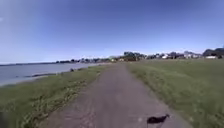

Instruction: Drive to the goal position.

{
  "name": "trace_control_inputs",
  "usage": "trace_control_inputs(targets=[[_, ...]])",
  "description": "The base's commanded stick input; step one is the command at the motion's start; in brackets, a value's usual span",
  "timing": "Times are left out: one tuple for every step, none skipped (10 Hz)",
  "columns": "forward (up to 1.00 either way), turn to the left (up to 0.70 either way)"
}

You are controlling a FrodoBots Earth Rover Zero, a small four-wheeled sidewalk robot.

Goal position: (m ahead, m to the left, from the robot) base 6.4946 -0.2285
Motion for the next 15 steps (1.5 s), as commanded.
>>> trace_control_inputs(targets=[[0.7, 0.0], [0.7, 0.0], [0.7, 0.0], [0.7, 0.0], [0.7, 0.0], [0.7, 0.0], [0.7, 0.0], [0.7, 0.0], [0.7, -0.04], [0.7, -0.22], [0.7, -0.13], [0.7, 0.0], [0.7, 0.0], [0.7, 0.0], [0.7, 0.0]])
